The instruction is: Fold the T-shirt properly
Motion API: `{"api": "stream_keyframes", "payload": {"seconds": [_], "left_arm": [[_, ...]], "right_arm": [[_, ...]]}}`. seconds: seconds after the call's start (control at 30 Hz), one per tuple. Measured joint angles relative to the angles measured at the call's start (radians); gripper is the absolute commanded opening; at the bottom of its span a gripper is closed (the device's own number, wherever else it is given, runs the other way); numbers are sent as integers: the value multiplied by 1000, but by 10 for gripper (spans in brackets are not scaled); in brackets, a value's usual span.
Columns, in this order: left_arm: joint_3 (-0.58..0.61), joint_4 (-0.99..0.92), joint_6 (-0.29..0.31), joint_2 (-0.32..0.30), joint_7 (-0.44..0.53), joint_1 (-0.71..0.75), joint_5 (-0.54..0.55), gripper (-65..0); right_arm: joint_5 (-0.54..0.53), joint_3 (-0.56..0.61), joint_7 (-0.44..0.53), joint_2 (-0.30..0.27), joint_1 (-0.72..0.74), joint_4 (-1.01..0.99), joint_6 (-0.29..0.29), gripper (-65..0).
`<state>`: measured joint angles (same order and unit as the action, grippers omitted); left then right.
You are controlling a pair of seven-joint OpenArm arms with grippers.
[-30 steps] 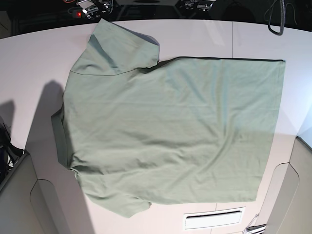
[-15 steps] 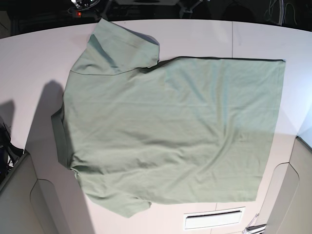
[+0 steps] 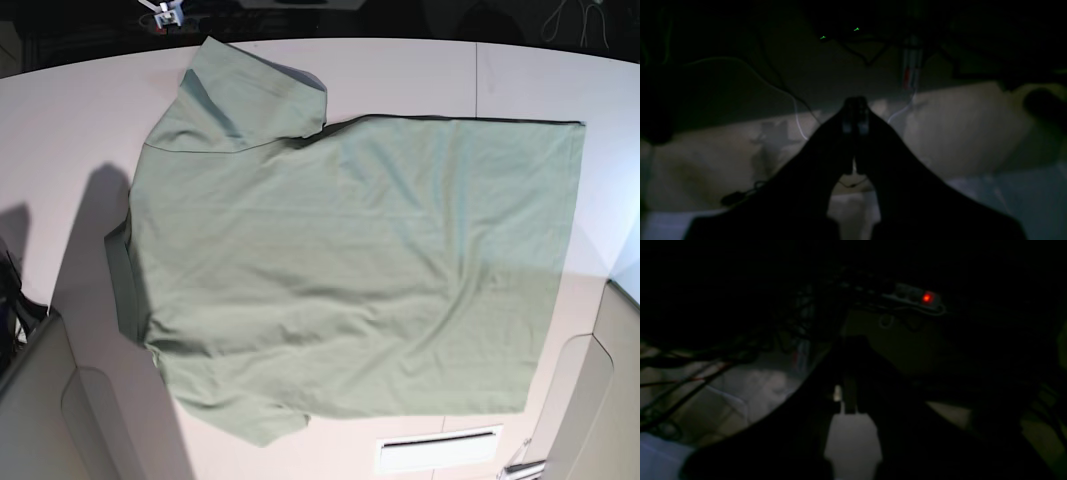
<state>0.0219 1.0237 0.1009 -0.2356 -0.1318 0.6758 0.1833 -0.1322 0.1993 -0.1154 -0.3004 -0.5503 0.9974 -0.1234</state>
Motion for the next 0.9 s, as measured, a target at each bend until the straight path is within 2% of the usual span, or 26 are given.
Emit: {"api": "stream_keyframes", "payload": {"seconds": [0.03,0.1,0.17,0.3,0.43,0.47,0.6,0.7,0.77,0.9], "left_arm": [[-32,57,24,-10,-4,37,19,-650],[-93,182,108,-29,-34,111,72,-650],[-155,314,200,-36,-122,187,138,-650],[-285,543,406,-41,-322,340,312,-650],[-415,742,565,-40,-486,439,566,-650],[-448,785,583,-42,-520,455,644,-650],[-565,905,584,-43,-721,482,881,-650],[-637,957,586,-42,-775,481,1033,-650],[-684,972,588,-42,-796,476,1093,-650],[-753,972,588,-23,-867,408,1132,-650]], "right_arm": [[-24,-24,0,-7,-35,48,-17,-650],[-76,-61,-10,-28,-109,147,-59,-650],[-118,-90,-28,-55,-195,254,-109,-650],[-208,-151,-106,-112,-368,459,-160,-650],[-309,-241,-158,-130,-504,677,-213,-650],[-343,-268,-167,-129,-532,731,-237,-650],[-519,-376,-251,-129,-608,915,-335,-650],[-663,-455,-286,-113,-607,1018,-402,-650],[-740,-511,-283,-84,-586,1077,-418,-650],[-784,-604,-303,-19,-480,1147,-422,-650]]}}
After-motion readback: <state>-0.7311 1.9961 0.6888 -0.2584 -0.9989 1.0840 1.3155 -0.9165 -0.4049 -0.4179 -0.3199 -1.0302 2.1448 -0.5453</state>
